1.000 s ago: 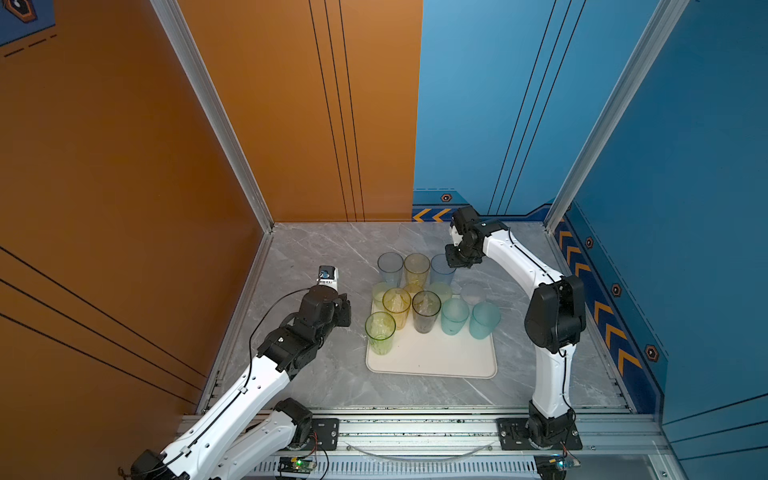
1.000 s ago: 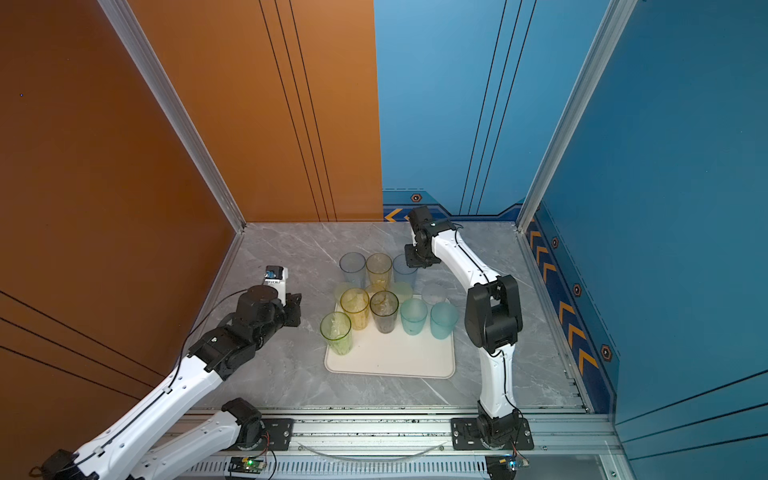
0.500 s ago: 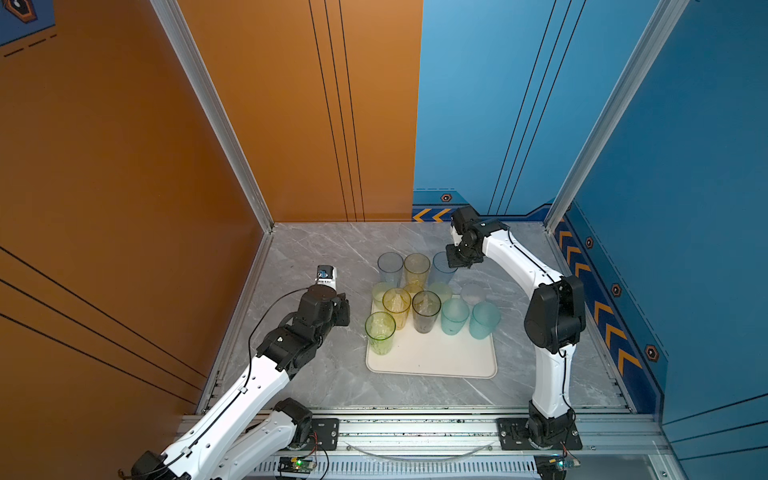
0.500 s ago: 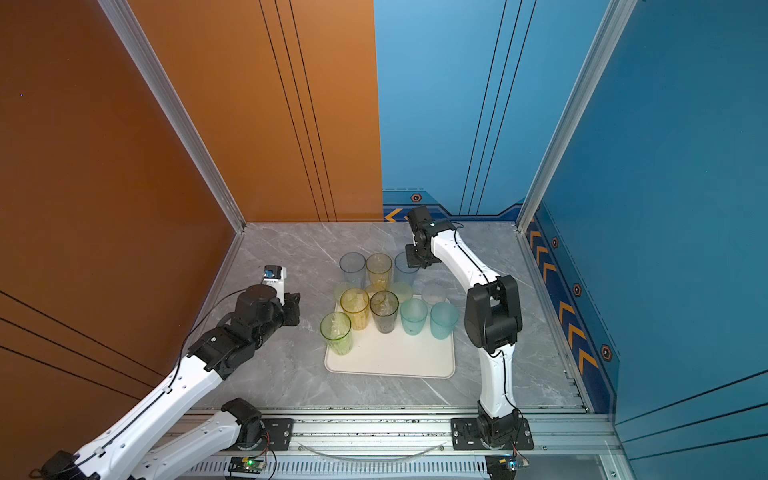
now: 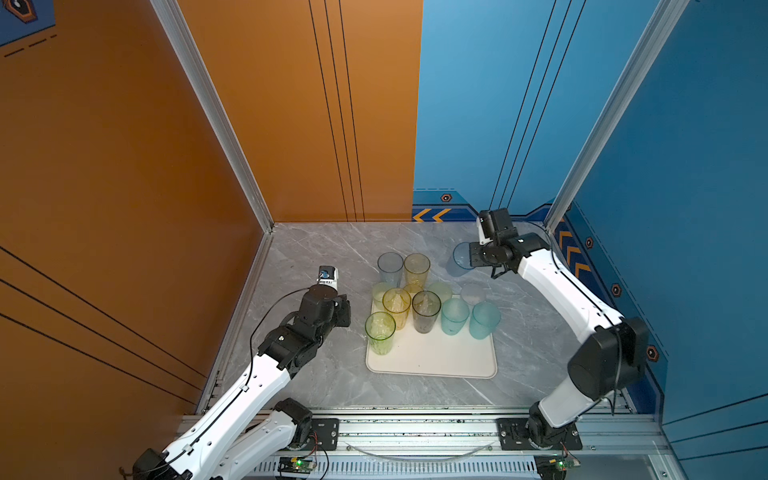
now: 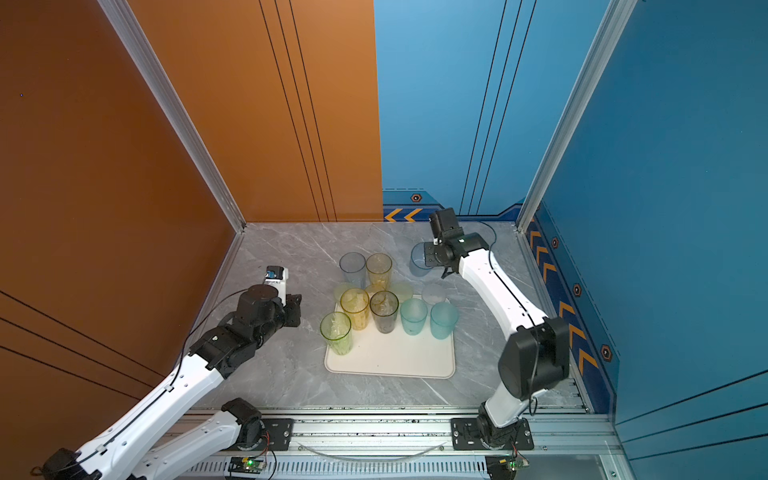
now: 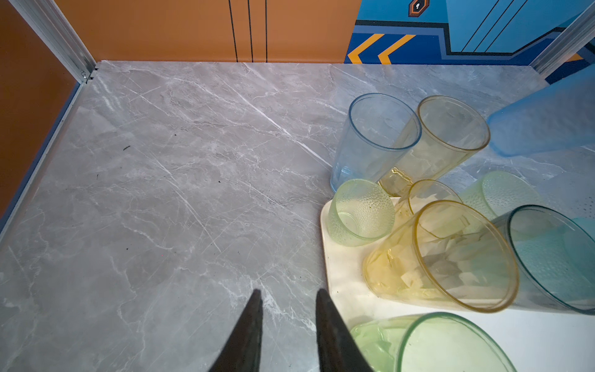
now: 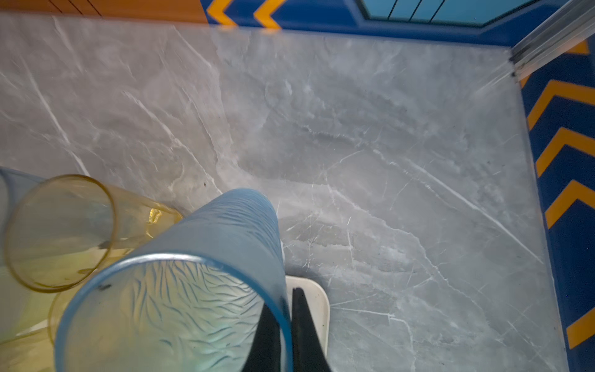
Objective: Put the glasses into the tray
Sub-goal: 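Close the right gripper on the light blue cup's rim and lift it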
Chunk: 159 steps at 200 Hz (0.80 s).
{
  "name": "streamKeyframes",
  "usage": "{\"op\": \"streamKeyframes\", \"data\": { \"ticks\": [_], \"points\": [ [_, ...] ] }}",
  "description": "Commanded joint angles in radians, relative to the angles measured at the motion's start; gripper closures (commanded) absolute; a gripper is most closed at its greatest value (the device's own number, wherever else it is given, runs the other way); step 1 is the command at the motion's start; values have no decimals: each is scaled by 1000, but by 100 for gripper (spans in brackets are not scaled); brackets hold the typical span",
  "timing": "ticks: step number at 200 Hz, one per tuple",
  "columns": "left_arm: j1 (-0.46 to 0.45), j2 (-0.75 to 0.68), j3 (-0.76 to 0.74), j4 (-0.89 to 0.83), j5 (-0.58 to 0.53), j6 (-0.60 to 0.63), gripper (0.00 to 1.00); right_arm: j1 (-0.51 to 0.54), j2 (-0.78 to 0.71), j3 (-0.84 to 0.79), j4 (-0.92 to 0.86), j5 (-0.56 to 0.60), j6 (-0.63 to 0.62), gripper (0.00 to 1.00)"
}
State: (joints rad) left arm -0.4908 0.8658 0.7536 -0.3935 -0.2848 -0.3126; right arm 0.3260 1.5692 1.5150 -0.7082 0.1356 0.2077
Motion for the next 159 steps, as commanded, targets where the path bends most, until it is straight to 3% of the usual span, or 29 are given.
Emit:
{"op": "streamKeyframes", "data": {
  "ticks": [1, 37, 65, 120, 159],
  "points": [
    [8, -1, -1, -33, 16, -13, 70, -14, -145, -45, 85, -18, 14, 100],
    [11, 26, 45, -63, 14, 5, 69, 11, -363, -48, -16, -188, 15, 100],
    [14, 75, 103, -84, 22, 16, 69, 132, -484, -29, -160, -258, -40, 100],
    [17, 138, 176, -85, 40, 14, 69, 523, -459, -11, -439, -75, -55, 100],
    [8, 153, 193, -86, 49, 5, 70, 604, -351, -94, -409, -30, -15, 100]
  ]
}}
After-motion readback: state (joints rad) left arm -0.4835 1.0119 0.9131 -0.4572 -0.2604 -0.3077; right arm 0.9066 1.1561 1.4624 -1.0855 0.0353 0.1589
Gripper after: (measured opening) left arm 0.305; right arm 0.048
